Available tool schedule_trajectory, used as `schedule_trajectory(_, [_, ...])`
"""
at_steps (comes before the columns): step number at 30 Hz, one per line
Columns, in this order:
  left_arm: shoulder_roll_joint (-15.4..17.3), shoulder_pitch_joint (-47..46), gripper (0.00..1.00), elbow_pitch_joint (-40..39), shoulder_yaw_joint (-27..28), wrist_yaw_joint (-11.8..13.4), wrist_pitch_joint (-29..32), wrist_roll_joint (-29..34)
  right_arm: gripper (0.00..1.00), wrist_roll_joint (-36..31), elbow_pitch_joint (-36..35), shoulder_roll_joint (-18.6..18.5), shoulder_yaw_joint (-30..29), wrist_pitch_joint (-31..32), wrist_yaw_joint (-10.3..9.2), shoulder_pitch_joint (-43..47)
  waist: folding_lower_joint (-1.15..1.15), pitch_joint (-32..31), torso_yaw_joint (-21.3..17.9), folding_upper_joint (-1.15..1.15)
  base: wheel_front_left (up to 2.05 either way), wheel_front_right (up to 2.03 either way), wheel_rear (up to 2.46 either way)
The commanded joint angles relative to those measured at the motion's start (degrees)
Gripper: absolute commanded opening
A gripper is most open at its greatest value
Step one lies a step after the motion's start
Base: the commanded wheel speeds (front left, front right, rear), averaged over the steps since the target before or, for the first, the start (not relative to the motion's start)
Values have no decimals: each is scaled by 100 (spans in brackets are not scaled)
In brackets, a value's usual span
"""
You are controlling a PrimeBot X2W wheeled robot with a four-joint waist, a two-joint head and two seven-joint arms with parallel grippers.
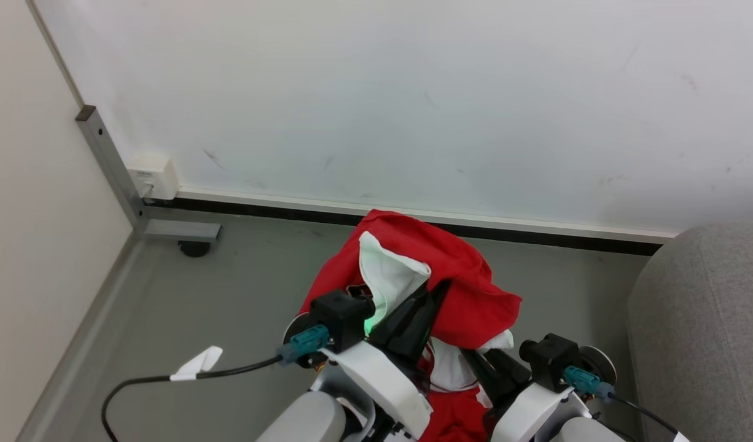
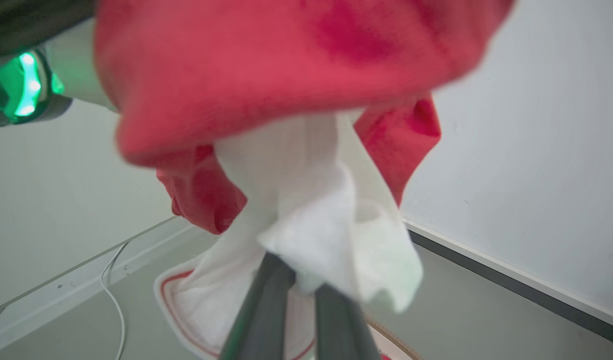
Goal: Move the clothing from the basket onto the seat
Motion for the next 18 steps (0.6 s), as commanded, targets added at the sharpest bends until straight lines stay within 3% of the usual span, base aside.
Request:
schedule_trajectory(1, [40, 62, 0, -30, 32, 32, -2, -23, 0, 6, 24, 17, -18, 5, -12, -60, 0, 5, -13, 0, 0, 0, 0])
schedule_trajectory(18, [162, -66, 0, 17, 190, 161, -114, -122, 0, -103, -244, 7, -285, 6, -12, 92, 0, 76, -302, 0, 0, 0, 0])
